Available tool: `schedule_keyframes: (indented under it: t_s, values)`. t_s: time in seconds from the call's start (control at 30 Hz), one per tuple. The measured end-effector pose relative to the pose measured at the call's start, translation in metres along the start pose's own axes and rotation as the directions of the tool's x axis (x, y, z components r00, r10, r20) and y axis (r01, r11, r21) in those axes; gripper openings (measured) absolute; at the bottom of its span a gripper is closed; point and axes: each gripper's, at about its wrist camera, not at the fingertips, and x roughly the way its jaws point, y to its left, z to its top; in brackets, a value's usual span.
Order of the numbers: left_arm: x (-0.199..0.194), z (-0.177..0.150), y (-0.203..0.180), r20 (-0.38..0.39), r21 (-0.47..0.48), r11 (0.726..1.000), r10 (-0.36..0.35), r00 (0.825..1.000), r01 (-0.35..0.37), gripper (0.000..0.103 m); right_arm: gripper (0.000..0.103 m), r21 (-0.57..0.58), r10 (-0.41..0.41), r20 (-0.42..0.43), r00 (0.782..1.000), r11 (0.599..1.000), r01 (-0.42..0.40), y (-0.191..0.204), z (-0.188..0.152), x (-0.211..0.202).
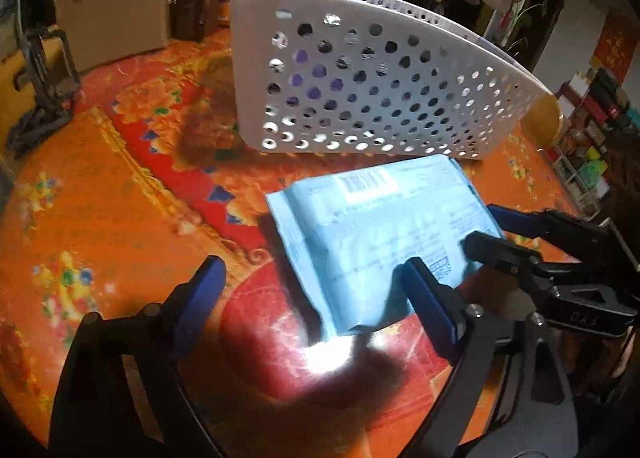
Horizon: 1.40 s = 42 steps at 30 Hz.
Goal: Organize soft objects
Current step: 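Withdraw both grippers toward the light-blue packet, then grasp the light-blue packet with the left gripper while the right grips it too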
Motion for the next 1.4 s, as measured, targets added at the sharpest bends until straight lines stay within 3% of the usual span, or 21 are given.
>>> schedule_keyframes:
  t_s: [0.07, 0.17, 0.4, 0.53, 0.63, 0.7, 0.77, 1.03, 1.4]
  values:
    - [0.003, 0.001, 0.002, -0.007, -0.016, 0.999, -0.030, 1.000, 0.030, 0.079, 0.047, -0.003, 0.015, 0.000, 1.000, 1.000, -0.015, 0.000, 0.000, 0.000]
    - [0.004, 0.005, -0.003, -0.009, -0.004, 0.996, -0.087, 0.996, 0.087, 0.059, 0.045, -0.004, 0.024, -0.004, 1.000, 1.000, -0.024, 0.000, 0.001, -0.001]
    - [0.008, 0.007, -0.011, -0.020, 0.006, 0.989, -0.145, 0.989, 0.145, 0.053, 0.042, -0.021, 0.030, -0.011, 1.000, 0.999, -0.030, 0.008, 0.001, 0.002]
    - [0.009, 0.006, -0.029, -0.014, 0.057, 0.992, -0.113, 0.993, 0.114, 0.053, 0.041, -0.093, -0.024, -0.020, 1.000, 0.995, 0.023, 0.028, -0.002, 0.003]
    - [0.007, 0.004, -0.028, -0.012, 0.035, 0.989, -0.142, 0.990, 0.142, 0.050, 0.037, -0.099, -0.030, -0.015, 0.999, 0.995, 0.028, 0.029, -0.003, 0.000]
    - [0.002, 0.004, -0.028, 0.002, 0.037, 0.988, -0.153, 0.988, 0.152, 0.045, 0.026, -0.092, -0.029, -0.009, 1.000, 0.995, 0.028, 0.027, -0.004, -0.004]
    - [-0.005, 0.002, -0.029, 0.022, 0.045, 0.986, -0.160, 0.987, 0.159, 0.043, 0.023, -0.092, -0.033, 0.000, 0.999, 0.995, 0.032, 0.027, -0.004, -0.010]
    - [-0.038, 0.000, -0.038, 0.104, 0.090, 0.981, -0.179, 0.978, 0.170, 0.038, 0.021, -0.108, -0.069, 0.077, 0.995, 0.991, 0.077, 0.037, -0.009, -0.042]
    - [-0.091, 0.010, -0.064, 0.200, 0.172, 0.977, -0.160, 0.967, 0.126, 0.037, 0.020, -0.117, -0.076, 0.156, 0.985, 0.989, 0.095, 0.045, 0.004, -0.081]
